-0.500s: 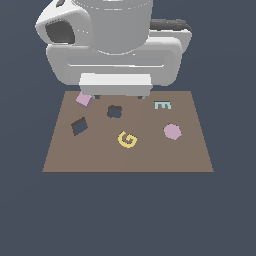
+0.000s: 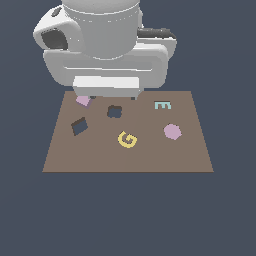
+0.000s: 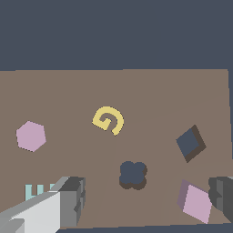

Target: Insert a designated object into the corresponding slot on a board.

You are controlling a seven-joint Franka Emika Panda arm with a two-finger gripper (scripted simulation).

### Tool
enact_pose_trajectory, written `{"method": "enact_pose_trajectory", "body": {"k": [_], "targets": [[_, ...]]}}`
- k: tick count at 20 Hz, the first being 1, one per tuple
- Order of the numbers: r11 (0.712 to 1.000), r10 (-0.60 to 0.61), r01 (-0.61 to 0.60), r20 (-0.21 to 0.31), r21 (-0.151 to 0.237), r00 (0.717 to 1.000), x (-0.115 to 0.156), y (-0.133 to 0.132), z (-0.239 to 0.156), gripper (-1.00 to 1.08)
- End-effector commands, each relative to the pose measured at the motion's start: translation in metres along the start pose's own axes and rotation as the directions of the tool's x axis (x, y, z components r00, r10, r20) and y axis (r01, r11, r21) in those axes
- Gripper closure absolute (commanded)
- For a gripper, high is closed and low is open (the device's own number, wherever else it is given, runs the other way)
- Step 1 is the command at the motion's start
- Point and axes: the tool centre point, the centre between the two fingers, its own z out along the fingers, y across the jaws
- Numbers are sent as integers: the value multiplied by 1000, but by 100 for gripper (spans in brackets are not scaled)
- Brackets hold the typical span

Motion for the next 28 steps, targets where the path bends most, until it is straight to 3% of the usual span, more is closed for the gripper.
{"method": "enact_pose_trajectory", "body": {"k": [1, 16, 28], "targets": [[1000, 22, -22, 4, 1, 1000, -8, 11, 10, -92], [976, 218, -219, 33, 6, 975, -89, 106, 106, -92], [967, 254, -255, 40, 8, 966, -106, 123, 126, -92]]}}
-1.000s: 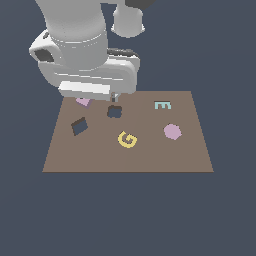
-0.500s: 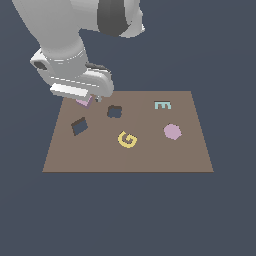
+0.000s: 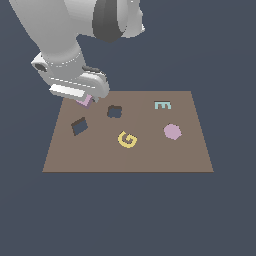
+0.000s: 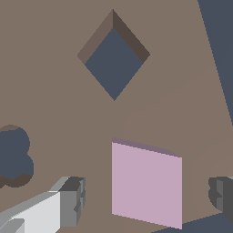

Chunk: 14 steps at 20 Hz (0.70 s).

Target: Insert a designated object into the corresponding slot on a board.

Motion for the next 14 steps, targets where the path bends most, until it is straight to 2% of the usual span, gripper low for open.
{"method": "enact_pose_trajectory", "body": {"k": [1, 10, 11, 14], "targets": [[1000, 0, 0, 0, 0, 1000, 0, 0, 2, -92], [1000, 1, -1, -1, 1, 1000, -1, 0, 21, -92], [1000, 1, -1, -1, 1, 1000, -1, 0, 21, 108], [1000, 1, -1, -1, 1, 1000, -1, 0, 21, 108]]}}
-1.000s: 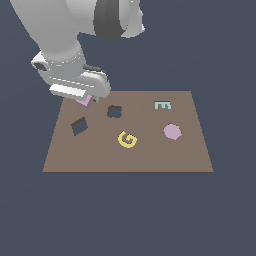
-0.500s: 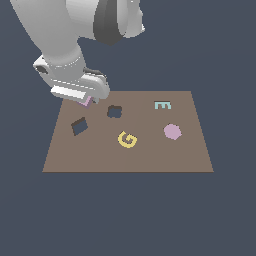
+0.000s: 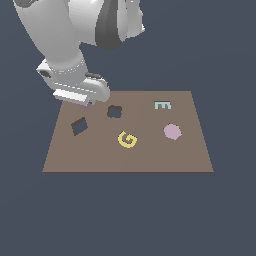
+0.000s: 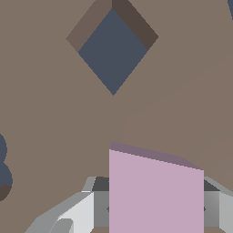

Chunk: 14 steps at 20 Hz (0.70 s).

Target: Insert a designated object into the corresponding slot on a board.

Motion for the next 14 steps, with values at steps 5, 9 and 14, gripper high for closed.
{"method": "enact_pose_trajectory", "body": {"k": [5, 9, 14], "targets": [[1000, 0, 0, 0, 0, 1000, 0, 0, 1, 108], [1000, -1, 1, 0, 0, 1000, 0, 0, 0, 108], [1000, -26, 26, 0, 0, 1000, 1, 1, 0, 108]]}}
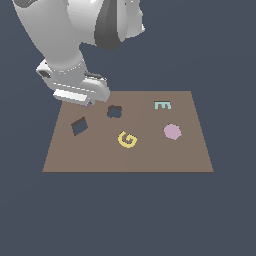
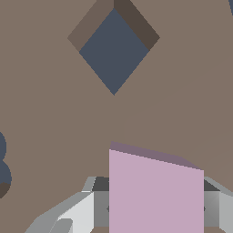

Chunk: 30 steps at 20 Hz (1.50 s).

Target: Insert a designated object into the corresponding slot on a board.

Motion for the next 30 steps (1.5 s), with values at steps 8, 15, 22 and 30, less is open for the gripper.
{"method": "enact_pose_trajectory", "body": {"k": [8, 15, 22, 30], "targets": [[992, -124, 124, 0, 0, 992, 4, 6, -1, 108], [954, -299, 299, 0, -1, 954, 10, 13, -1, 108], [849, -528, 528, 0, -1, 849, 21, 22, -3, 108], [631, -776, 776, 0, -2, 631, 38, 28, -4, 108]]}}
